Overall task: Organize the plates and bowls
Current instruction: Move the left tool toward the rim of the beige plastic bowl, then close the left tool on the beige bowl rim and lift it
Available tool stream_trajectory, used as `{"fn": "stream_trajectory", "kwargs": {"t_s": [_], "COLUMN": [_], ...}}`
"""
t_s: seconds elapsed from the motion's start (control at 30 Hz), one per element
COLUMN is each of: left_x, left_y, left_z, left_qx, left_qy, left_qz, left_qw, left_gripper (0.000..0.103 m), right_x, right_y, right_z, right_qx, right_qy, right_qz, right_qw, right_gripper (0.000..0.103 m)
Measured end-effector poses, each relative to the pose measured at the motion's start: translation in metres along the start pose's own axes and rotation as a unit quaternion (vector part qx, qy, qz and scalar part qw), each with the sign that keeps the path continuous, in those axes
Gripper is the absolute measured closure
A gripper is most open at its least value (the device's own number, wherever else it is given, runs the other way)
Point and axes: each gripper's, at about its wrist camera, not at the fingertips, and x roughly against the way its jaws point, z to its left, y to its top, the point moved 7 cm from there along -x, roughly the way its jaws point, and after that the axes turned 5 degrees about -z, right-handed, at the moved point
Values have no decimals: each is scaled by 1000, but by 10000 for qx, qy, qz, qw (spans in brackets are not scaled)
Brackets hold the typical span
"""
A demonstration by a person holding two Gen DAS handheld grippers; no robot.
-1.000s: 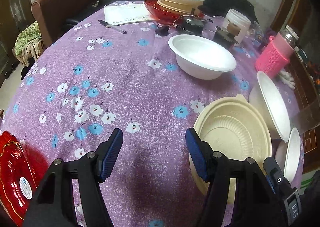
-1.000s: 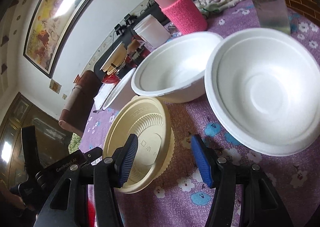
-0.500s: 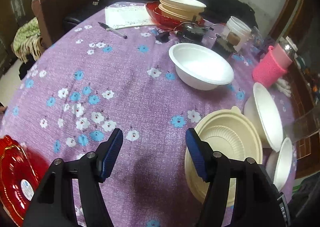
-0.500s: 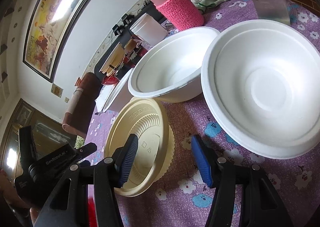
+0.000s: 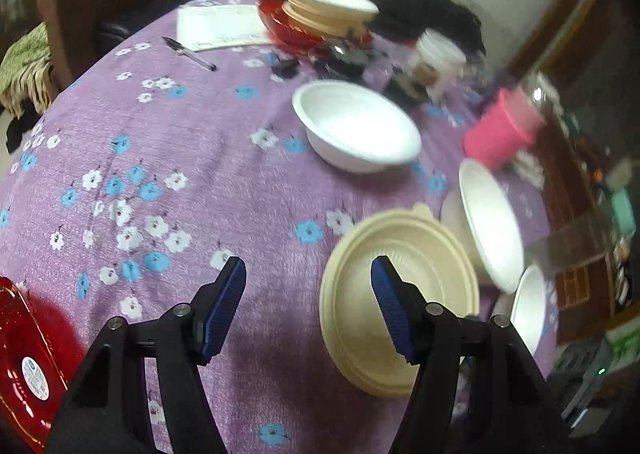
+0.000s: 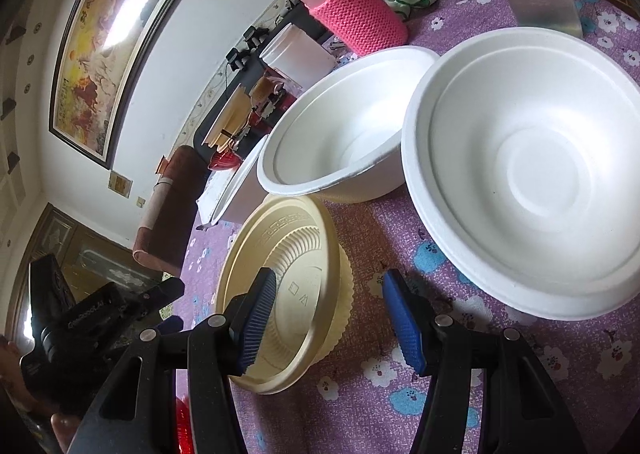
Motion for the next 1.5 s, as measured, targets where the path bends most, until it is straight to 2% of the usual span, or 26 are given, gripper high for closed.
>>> {"fn": "stream_trajectory", "kwargs": {"t_s": [0.2, 0.6, 0.67, 0.77, 0.9, 1.0, 1.23, 1.5], "left_x": [-22, -33, -33, -34, -35, -33, -21, -4], "left_y": [-17, -35, -37, -39, -42, -44, -45, -59], "left_z": [-5, -4, -2, 0, -3, -7, -3, 15], "left_qx": [17, -32, -75, -60, -30, -128, -74, -59], "left_qy": [83, 237, 369, 336, 129, 130, 44, -21], "left_qz": [282, 361, 323, 318, 290, 241, 26, -108], "left_qw": [9996, 9991, 9988, 9989, 9995, 9995, 10000, 9999], "left_gripper": [39, 39, 40, 56, 74, 84, 90, 90], "right_x": [-2, -15, -18, -22, -26, -27, -27, -25], "right_y": [0, -7, -8, -10, -13, -14, -18, -30], "right_z": [-1, -5, -8, -8, -6, -2, 2, 16], "right_qx": [-32, -126, -187, -113, -47, 80, 231, 598], "right_qy": [21, 4, -9, -84, -44, -61, -19, 170], "right_qz": [54, 351, 414, 467, 541, 523, 568, 706], "right_qw": [10000, 9993, 9990, 9988, 9985, 9986, 9981, 9956], "right_gripper": [44, 47, 58, 69, 77, 83, 94, 94]}}
